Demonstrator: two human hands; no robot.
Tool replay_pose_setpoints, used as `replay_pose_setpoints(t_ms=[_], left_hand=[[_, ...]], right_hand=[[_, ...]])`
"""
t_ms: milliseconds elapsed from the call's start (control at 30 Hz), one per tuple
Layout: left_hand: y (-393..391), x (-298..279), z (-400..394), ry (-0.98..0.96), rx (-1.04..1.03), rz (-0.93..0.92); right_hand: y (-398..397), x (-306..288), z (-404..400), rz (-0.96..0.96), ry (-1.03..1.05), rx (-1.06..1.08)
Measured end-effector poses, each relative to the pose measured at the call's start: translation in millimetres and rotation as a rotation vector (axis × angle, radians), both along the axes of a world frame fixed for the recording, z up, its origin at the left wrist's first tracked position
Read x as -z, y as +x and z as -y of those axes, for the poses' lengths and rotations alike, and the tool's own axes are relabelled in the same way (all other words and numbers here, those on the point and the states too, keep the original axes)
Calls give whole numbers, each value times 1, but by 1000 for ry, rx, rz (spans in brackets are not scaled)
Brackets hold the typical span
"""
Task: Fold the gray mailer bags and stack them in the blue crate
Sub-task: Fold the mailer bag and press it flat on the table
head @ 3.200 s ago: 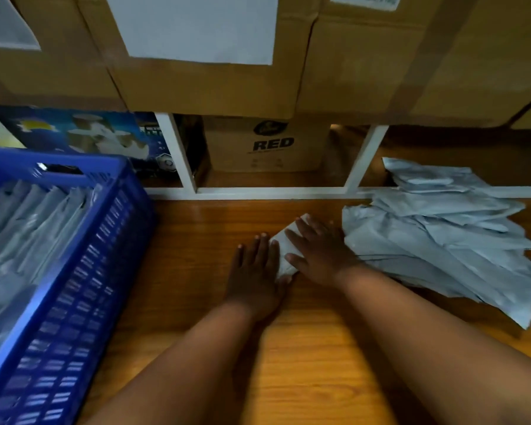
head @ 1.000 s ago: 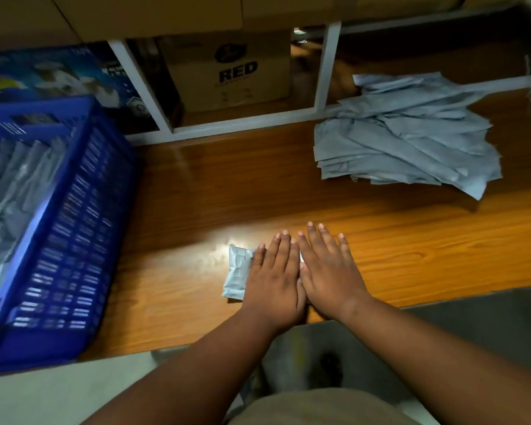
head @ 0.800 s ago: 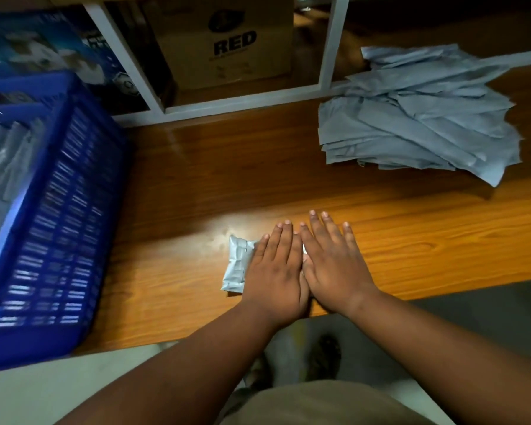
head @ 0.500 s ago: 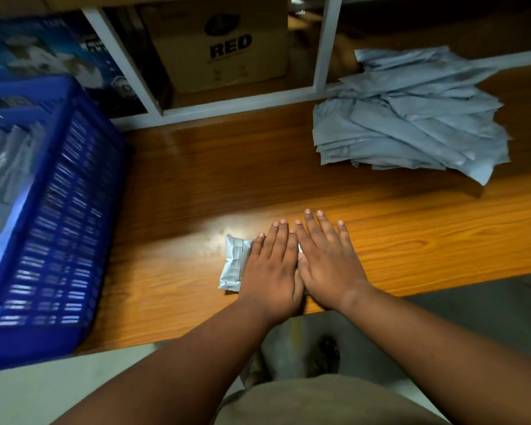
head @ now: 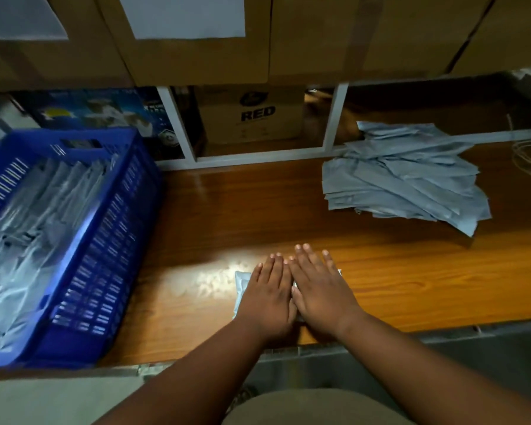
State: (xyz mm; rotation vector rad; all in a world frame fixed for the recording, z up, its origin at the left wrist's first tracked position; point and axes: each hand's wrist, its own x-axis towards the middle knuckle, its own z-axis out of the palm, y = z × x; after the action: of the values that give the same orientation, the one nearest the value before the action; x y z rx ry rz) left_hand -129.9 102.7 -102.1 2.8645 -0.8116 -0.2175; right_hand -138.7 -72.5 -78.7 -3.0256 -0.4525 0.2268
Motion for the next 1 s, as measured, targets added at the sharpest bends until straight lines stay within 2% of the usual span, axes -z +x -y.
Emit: replay_pose_setpoints(t_ms=[233, 433, 1000], left_hand=[[-6, 12, -7, -50, -7, 24], [-5, 9, -7, -18, -16, 41], [-1, 9, -10, -16, 17, -20]], right_hand=[[1, 24, -6, -27, 17, 47], [2, 22, -7, -54, -79, 91], [1, 14, -8, -79, -17, 96]])
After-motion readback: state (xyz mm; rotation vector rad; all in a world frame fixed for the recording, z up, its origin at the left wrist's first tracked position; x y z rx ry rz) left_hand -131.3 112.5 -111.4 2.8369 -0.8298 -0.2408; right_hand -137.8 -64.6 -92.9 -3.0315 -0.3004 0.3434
